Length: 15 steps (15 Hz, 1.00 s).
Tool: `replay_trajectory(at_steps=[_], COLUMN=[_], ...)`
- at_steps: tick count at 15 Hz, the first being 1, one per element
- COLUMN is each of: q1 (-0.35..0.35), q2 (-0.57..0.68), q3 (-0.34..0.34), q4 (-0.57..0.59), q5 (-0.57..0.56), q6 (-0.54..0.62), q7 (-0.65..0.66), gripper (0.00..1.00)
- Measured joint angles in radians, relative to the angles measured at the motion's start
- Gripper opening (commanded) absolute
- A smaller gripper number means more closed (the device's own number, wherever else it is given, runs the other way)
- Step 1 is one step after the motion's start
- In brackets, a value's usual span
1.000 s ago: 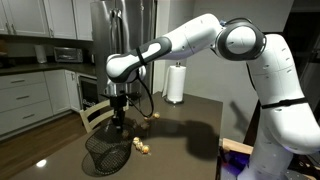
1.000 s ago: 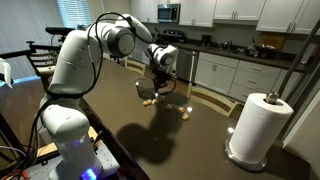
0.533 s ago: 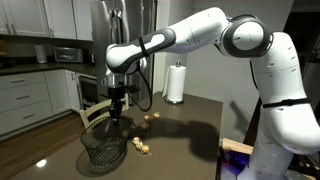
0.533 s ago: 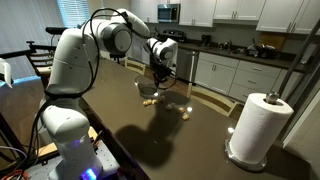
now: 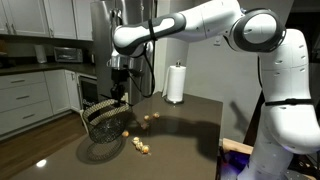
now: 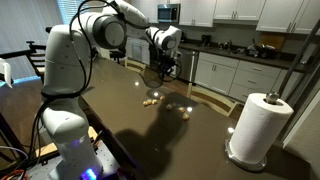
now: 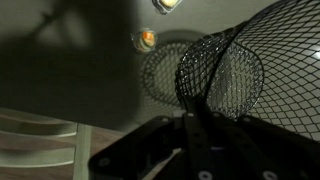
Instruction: Move the basket to the right
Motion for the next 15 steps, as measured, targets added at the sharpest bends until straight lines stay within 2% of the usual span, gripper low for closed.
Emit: replay_trajectory(at_steps=[6,15], q1=[-0.041,-0.103], q2=[-0.015,-0.051], q3=[-0.036,-0.089], q4=[0.031,0.015], q5=[0.006,0.092], q6=[0.000,0.000], q7=[0.040,0.094], gripper=[0.06,0.06])
